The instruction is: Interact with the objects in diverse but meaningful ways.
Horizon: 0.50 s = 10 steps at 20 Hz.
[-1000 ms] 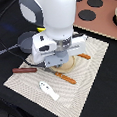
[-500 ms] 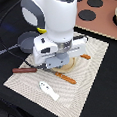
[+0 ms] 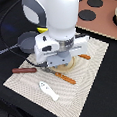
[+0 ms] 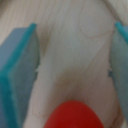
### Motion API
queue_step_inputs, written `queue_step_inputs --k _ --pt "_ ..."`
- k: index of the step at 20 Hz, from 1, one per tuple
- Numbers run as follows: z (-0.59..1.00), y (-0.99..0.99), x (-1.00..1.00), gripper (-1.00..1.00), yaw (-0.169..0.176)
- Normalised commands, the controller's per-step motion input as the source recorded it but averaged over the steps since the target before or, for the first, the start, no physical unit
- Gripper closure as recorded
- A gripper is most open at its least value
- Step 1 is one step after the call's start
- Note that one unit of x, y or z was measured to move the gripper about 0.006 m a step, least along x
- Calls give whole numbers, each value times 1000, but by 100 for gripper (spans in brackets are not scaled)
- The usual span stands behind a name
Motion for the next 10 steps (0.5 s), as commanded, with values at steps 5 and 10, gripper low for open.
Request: queue_step_inputs --k 5,10 --pt "542 0 103 -100 0" --pt "207 117 -57 -100 27"
